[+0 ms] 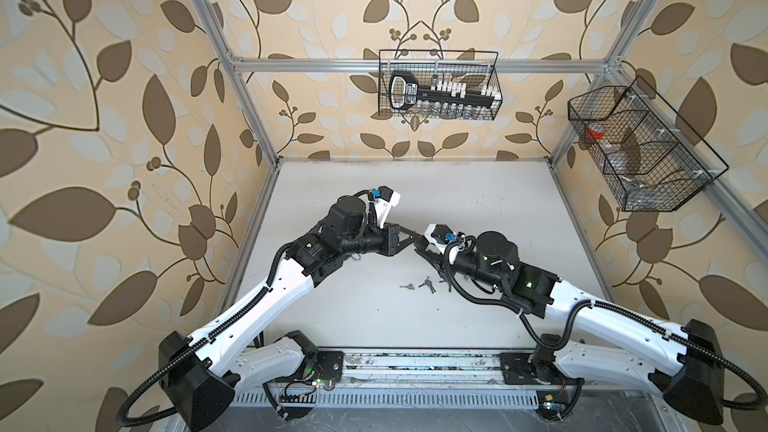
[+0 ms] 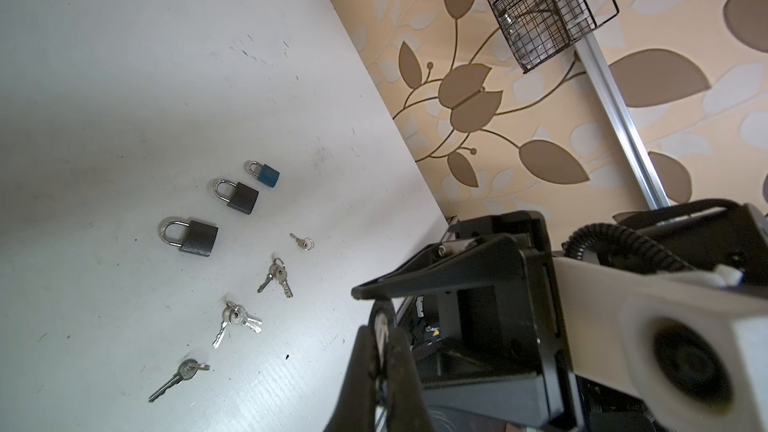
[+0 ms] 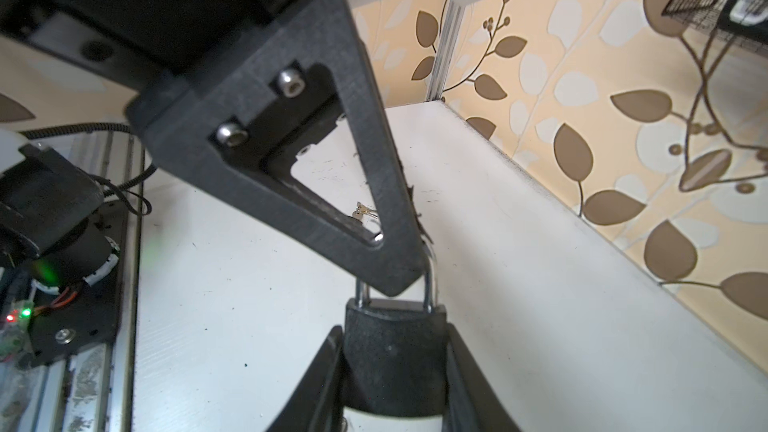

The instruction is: Lock with the key

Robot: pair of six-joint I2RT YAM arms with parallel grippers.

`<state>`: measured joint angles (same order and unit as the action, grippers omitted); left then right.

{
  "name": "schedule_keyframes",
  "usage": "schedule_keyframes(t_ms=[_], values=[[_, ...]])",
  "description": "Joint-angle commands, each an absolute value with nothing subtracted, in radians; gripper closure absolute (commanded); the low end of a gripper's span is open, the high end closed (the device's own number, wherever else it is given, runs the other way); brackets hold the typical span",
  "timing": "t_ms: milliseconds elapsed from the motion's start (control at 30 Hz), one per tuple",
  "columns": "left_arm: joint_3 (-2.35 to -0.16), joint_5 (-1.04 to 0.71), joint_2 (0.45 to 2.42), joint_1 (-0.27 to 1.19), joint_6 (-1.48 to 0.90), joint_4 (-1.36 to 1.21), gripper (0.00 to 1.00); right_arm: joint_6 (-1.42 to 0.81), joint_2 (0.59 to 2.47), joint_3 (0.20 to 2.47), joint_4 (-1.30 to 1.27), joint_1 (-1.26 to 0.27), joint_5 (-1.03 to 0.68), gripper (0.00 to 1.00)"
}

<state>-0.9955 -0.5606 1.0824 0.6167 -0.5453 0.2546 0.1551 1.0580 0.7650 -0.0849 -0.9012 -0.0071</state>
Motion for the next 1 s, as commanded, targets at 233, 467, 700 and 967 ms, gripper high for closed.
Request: schedule_keyframes(t_ms=[233, 467, 700, 967], values=[[-1.02, -0.491, 1.029, 0.631, -0.537, 0.215, 0.64, 0.095, 1.035, 0.765, -0.088, -0.902, 0.039, 1.0], [-1.029, -0.263, 1.02, 0.568, -0.526, 0.394, 0.18, 0.011, 1.06, 0.701, -0.022, -0.877, 0.09, 1.0], [-0.96, -0.211, 1.04, 0.434, -0.595, 0.458, 0.01, -0.04, 1.235, 0.769, 0.116, -0.82, -0.003, 1.0], [-0.943, -0.18, 1.063, 0.344, -0.593, 0.572, 0.01, -0.067, 1.543, 0.963, 0.248, -0.815, -0.037, 1.0]])
